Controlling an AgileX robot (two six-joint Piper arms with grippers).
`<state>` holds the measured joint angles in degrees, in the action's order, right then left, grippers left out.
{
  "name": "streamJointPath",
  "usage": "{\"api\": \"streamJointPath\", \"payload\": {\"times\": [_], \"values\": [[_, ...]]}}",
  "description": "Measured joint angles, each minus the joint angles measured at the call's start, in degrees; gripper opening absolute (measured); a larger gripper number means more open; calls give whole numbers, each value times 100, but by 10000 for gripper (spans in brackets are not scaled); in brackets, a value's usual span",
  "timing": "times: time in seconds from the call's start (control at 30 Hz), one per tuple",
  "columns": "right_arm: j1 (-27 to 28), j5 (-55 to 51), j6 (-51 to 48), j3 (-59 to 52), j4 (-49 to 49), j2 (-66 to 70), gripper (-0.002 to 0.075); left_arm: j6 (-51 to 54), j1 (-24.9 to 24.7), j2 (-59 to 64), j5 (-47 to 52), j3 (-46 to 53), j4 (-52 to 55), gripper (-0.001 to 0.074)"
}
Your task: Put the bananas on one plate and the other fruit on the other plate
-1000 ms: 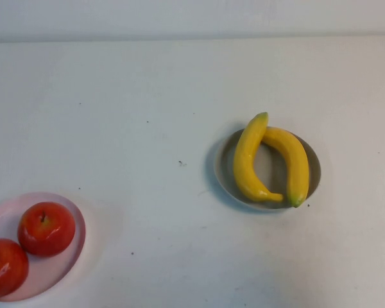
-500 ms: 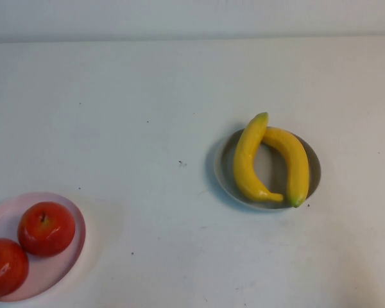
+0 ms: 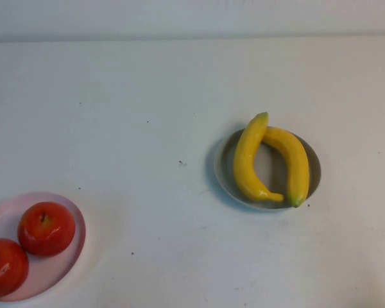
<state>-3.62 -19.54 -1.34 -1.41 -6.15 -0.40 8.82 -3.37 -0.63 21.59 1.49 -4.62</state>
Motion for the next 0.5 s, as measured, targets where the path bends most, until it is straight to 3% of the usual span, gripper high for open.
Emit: {"api": "streamJointPath", "payload": {"times": [0.5], "values": [[4,-162,0,0,28,-12,-15,0,0,0,0,0,0,4]]}}
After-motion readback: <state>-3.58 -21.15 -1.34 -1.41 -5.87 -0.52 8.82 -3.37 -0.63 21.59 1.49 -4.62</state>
